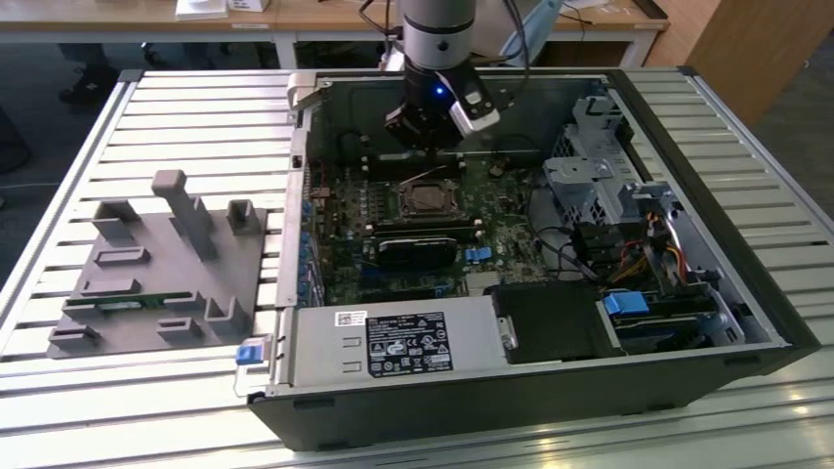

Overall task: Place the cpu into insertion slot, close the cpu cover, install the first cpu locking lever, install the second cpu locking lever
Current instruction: 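Install the first cpu locking lever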

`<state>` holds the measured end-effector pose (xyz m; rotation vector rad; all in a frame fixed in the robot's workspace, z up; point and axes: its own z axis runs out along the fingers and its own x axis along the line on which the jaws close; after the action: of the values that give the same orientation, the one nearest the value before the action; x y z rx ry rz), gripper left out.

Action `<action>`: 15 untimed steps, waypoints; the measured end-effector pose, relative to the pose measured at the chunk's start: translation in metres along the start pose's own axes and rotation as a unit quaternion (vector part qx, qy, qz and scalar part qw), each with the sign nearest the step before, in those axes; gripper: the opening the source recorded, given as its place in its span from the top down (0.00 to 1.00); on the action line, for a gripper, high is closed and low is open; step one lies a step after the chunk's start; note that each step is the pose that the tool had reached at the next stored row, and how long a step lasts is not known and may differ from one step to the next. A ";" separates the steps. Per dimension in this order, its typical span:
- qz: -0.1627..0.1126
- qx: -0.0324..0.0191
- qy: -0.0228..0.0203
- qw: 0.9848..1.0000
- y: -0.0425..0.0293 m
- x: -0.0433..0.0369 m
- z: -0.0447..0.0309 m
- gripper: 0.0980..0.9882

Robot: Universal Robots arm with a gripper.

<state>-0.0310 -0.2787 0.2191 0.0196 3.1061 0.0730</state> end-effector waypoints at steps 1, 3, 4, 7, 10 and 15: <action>0.000 0.000 0.000 1.000 0.0000 -0.0011 0.0009 0.98; 0.000 0.000 0.000 1.000 -0.0001 -0.0025 0.0036 0.98; 0.000 0.000 0.000 1.000 -0.0002 -0.0033 0.0051 0.98; 0.000 0.000 0.001 1.000 -0.0004 -0.0050 0.0091 0.98; 0.000 0.000 0.001 1.000 -0.0005 -0.0066 0.0126 0.98; 0.000 0.000 0.002 1.000 -0.0006 -0.0083 0.0165 0.98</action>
<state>-0.0222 -0.2786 0.2029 0.0198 3.1099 0.0728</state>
